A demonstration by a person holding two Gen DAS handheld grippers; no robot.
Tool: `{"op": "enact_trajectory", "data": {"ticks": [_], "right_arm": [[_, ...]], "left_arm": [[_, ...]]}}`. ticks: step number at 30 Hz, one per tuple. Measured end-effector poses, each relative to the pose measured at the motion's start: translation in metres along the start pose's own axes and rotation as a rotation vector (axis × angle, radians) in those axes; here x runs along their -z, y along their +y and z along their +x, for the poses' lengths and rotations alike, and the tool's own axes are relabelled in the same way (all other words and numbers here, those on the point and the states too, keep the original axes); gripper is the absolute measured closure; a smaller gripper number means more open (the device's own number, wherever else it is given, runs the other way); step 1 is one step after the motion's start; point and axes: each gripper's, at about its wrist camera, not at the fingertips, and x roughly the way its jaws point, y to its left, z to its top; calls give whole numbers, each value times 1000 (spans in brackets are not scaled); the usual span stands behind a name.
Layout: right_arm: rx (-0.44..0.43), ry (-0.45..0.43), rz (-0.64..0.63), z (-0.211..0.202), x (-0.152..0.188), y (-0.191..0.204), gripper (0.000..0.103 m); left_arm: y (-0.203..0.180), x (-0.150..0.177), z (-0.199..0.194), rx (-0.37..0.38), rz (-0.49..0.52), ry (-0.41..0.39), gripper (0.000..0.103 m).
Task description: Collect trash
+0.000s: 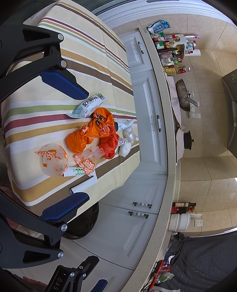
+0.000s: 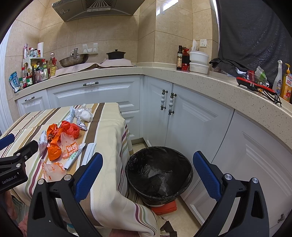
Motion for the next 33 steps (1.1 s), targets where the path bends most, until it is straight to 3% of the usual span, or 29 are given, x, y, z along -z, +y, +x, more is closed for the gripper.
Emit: {"op": "enact_trajectory", "data": {"ticks": [33], "right_arm": [[-9,9,4,3,0,-1,7]], "left_arm": [[-2,11,1,13,0,13,4]]}}
